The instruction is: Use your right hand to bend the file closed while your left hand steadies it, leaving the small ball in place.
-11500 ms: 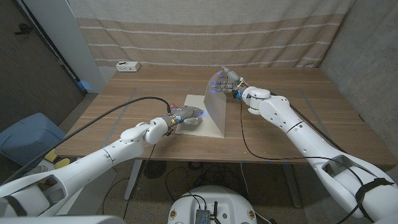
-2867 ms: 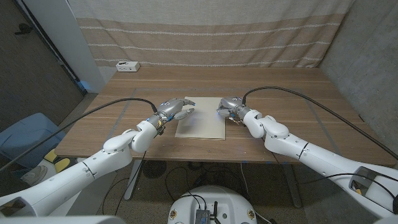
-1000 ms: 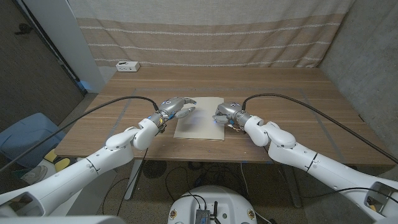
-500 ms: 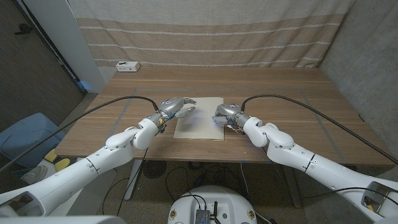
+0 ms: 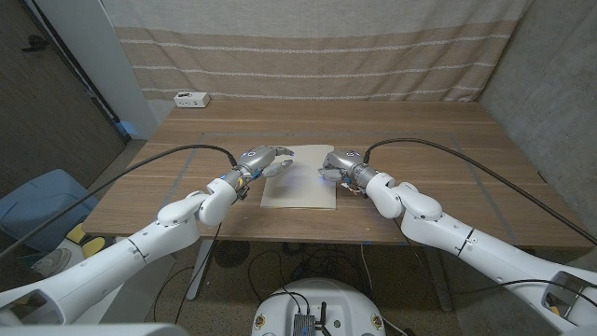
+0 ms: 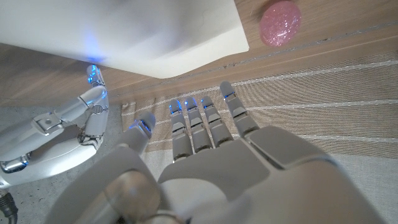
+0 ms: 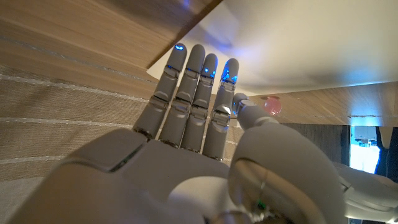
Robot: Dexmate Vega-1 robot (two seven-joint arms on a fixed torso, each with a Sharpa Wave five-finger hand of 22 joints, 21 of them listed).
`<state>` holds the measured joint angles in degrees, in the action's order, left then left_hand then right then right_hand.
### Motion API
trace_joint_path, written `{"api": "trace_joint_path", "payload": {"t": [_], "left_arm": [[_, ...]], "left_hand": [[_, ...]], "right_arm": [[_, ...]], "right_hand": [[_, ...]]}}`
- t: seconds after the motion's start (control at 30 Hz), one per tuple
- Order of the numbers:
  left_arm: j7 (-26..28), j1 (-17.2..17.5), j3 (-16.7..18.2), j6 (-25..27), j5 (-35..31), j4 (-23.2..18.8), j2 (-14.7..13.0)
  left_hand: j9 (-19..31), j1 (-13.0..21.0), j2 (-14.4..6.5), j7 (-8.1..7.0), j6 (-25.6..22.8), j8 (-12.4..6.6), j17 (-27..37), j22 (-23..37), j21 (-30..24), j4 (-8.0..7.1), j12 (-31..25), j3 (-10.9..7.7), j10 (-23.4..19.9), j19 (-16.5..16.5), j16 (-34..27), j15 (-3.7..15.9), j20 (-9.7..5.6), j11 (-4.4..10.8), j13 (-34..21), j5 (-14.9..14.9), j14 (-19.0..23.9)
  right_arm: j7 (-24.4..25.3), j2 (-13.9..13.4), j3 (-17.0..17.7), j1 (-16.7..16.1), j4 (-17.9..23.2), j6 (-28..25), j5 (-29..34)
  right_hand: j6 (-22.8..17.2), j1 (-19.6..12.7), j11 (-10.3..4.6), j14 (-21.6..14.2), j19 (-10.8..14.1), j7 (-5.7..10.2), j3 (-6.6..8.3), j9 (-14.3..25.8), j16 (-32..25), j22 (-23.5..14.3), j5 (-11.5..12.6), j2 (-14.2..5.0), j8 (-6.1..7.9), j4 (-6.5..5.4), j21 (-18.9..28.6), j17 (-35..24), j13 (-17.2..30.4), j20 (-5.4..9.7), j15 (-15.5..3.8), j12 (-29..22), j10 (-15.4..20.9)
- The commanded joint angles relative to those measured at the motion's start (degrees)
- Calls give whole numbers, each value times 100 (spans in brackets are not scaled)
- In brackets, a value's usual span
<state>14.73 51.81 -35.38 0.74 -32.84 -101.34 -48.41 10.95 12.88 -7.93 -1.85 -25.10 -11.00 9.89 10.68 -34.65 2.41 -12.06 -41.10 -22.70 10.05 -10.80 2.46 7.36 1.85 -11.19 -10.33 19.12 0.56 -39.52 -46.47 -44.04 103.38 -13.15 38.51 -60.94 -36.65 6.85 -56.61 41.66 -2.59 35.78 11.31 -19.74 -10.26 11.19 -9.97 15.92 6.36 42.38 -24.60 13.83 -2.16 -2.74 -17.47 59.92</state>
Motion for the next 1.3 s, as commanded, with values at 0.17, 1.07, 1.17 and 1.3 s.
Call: {"api": "trace_joint_path", "payload": {"t": [0.17,1.07,1.17,1.3], "left_arm": [[457,218,241,-103,379,7,173],[26,593,900,-633,2633,-26,401],[-17,606,923,-567,2710,-65,386],[-166,617,995,-805,3137,68,453]], "left_hand": [[-4,-63,-28,37,30,9,12,12,35,-17,7,-57,-19,26,9,24,15,-11,-17,30,15],[-8,-239,94,-136,1172,139,27,24,155,-85,159,10,751,-125,67,-173,85,-163,-22,43,-414],[-9,-252,93,-121,1237,128,27,25,179,-90,158,15,816,-171,77,-216,86,-198,-23,44,-484],[-10,-258,83,-106,1267,119,28,25,196,-96,156,13,852,-205,76,-228,80,-196,-23,44,-515]], "right_arm": [[943,104,481,-165,-69,395,-570],[1526,361,1833,-838,-88,879,-3428],[1500,431,1994,-884,-179,1023,-3899],[1469,478,2113,-895,-277,1193,-4326]], "right_hand": [[430,30,-32,491,-147,70,107,28,246,-10,-31,43,-173,66,3,27,-41,-15,65,264,-483],[1830,404,23,1454,-791,126,-167,16,563,6,-58,199,-556,36,-248,-60,-103,-192,308,670,-1792],[1853,402,20,1524,-883,123,-162,15,576,8,-49,145,-545,33,-290,-74,-105,-186,321,658,-1813],[1876,403,39,1586,-956,81,-173,14,580,9,-41,114,-534,38,-327,-91,-106,-189,363,639,-1818]]}}
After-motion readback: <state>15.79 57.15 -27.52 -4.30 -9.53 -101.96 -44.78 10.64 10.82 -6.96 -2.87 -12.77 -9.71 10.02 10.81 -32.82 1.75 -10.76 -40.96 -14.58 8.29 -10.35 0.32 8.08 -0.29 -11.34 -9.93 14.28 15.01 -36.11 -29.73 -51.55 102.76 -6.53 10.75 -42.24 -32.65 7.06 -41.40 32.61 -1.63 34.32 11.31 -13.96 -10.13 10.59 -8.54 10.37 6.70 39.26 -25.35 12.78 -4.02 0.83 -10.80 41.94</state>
